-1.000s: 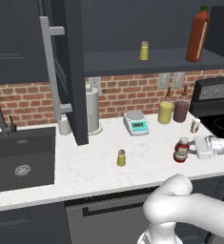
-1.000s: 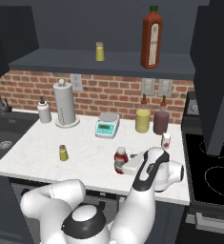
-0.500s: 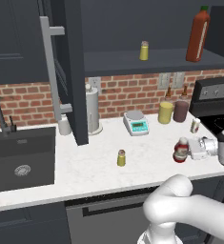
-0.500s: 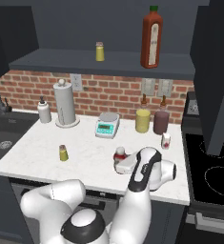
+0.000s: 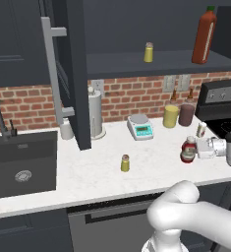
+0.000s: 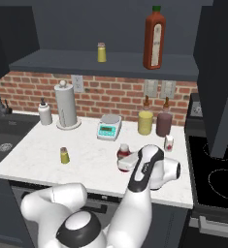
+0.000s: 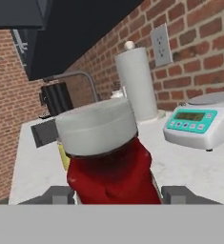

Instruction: Put the shaker and condiment bottle from the counter next to their counterparts in the cabinet.

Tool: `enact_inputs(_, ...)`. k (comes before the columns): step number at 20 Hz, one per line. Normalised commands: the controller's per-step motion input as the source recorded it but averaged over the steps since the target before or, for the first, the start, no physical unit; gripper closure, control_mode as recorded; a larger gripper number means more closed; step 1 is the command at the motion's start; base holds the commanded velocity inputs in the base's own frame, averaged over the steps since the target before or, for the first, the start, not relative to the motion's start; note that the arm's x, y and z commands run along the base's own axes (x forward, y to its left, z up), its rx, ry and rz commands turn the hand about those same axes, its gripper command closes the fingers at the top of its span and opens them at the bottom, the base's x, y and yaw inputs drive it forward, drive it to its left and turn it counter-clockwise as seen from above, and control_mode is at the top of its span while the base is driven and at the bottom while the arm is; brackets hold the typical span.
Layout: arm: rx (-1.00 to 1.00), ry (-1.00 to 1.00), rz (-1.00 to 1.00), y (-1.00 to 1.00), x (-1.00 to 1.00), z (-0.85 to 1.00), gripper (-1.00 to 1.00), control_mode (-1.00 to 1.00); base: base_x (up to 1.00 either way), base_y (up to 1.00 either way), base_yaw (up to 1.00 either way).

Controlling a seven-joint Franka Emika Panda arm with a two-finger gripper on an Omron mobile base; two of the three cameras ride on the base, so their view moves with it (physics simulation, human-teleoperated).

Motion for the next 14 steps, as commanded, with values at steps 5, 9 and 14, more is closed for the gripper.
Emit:
enact_inputs(5, -0.01, 0.05, -0.29, 0.02, 0.00, 0.77, 1.00, -1.00, 0.00, 0.00, 0.00)
enact_inputs(9, -0.02, 0.09, -0.34, 0.13, 0.00, 0.69, 1.00, -1.00, 0.00, 0.00, 0.00)
enact_inputs(14, -0.03, 0.01, -0.29, 0.03, -0.18, 0.60, 1.00, -1.00, 0.00, 0.00, 0.00)
